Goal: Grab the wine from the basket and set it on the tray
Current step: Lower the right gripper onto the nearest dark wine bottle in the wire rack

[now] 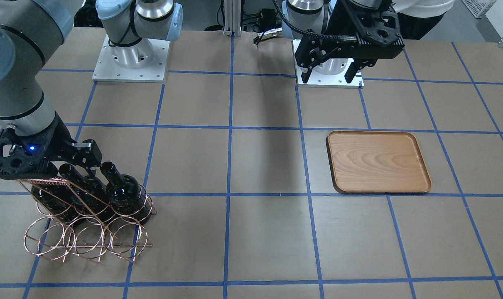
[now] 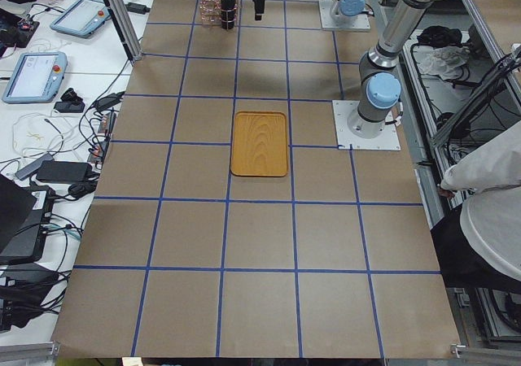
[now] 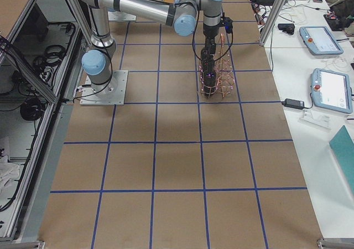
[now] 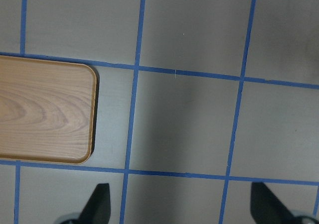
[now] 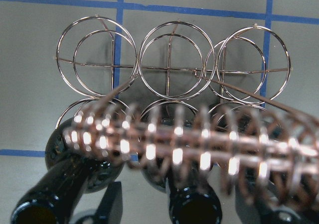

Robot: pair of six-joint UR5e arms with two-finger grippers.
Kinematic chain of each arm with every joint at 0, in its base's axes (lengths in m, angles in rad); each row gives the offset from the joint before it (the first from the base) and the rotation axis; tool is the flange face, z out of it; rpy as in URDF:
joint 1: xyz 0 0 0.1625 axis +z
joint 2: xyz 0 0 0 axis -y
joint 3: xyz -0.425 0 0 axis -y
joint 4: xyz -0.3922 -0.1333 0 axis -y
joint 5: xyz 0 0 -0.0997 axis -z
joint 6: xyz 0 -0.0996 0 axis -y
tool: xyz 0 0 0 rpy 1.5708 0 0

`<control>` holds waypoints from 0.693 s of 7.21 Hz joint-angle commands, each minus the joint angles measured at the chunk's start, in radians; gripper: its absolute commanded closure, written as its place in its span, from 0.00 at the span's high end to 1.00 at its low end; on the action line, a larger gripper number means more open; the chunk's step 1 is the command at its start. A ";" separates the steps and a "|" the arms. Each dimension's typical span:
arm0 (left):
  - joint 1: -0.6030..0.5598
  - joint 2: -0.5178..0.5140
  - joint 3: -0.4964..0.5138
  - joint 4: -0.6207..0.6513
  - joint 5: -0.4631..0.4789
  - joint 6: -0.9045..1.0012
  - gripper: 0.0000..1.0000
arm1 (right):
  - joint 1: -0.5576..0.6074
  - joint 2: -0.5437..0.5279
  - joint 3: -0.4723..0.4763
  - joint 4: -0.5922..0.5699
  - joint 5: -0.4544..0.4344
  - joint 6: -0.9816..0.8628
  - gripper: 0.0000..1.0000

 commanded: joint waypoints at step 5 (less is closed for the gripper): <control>0.000 0.000 0.000 0.000 0.000 0.000 1.00 | -0.011 0.014 0.000 0.010 0.001 -0.018 0.40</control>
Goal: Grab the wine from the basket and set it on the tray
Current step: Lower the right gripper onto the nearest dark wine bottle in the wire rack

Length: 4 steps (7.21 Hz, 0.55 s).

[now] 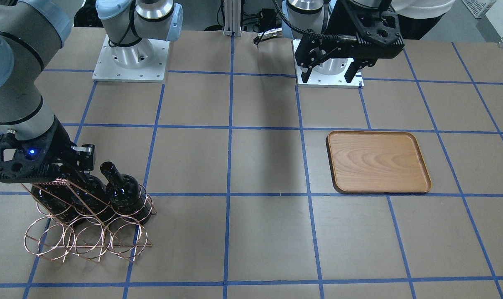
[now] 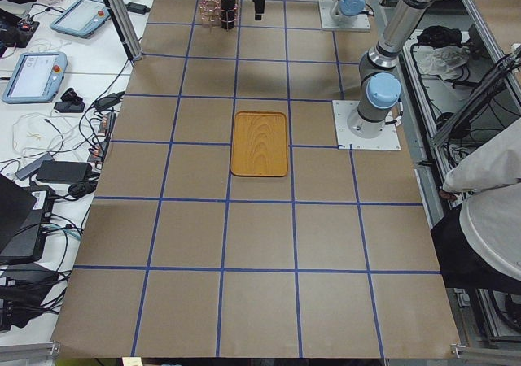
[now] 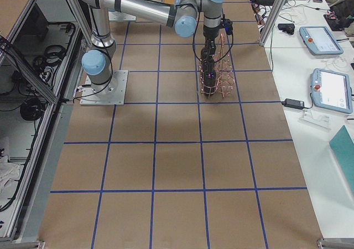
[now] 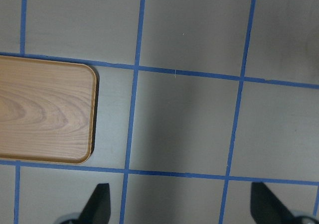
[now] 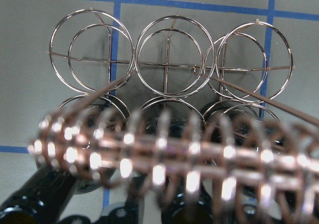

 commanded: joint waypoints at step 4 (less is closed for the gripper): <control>0.002 0.000 0.000 0.000 0.000 0.000 1.00 | -0.003 -0.010 -0.033 0.013 0.000 0.013 0.01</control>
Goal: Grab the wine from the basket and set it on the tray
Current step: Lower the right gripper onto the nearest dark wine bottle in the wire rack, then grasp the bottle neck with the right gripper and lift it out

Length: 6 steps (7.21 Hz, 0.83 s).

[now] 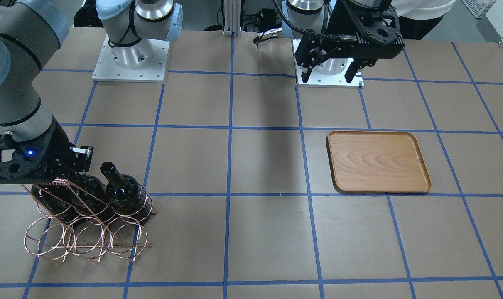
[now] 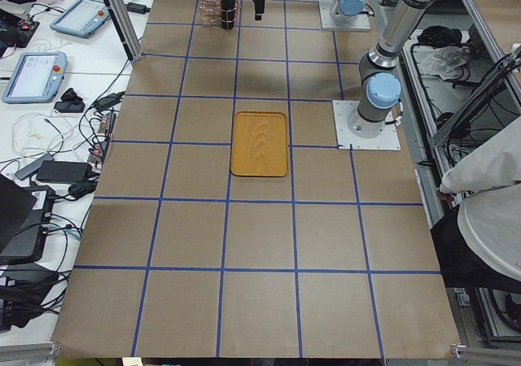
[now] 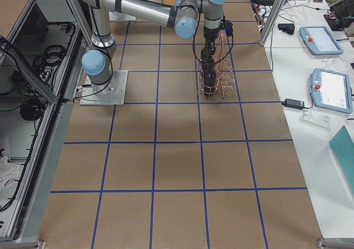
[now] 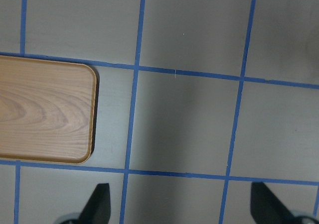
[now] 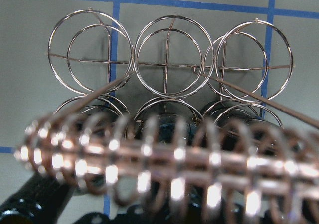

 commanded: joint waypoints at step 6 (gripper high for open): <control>0.001 0.000 0.000 0.000 0.000 0.000 1.00 | 0.128 -0.188 -0.334 0.570 0.007 0.259 0.02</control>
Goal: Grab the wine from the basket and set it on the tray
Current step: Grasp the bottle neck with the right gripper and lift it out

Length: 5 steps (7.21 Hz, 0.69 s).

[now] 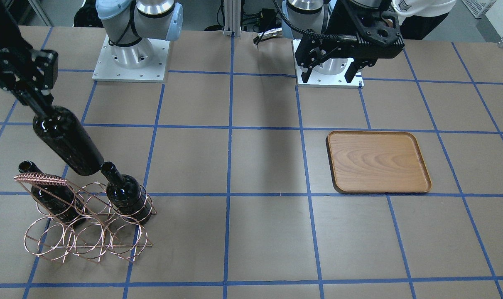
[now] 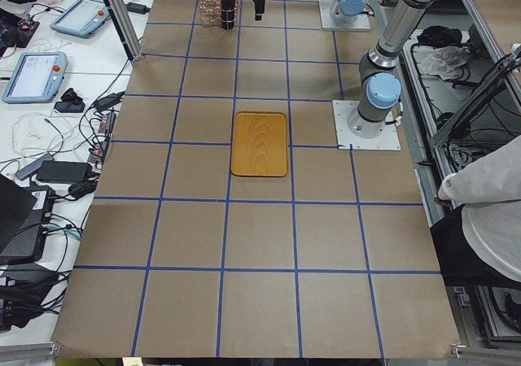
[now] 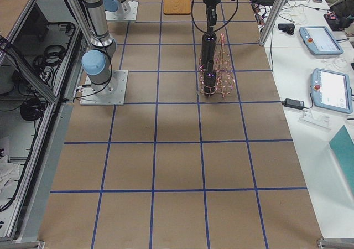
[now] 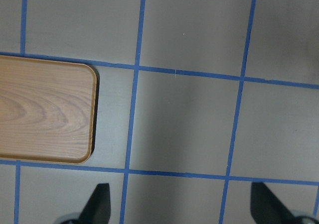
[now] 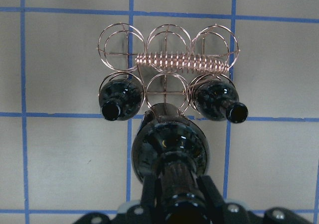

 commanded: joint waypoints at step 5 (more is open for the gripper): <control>0.008 0.002 0.000 0.003 -0.001 0.035 1.00 | 0.565 0.146 0.135 -0.265 -0.031 0.673 0.03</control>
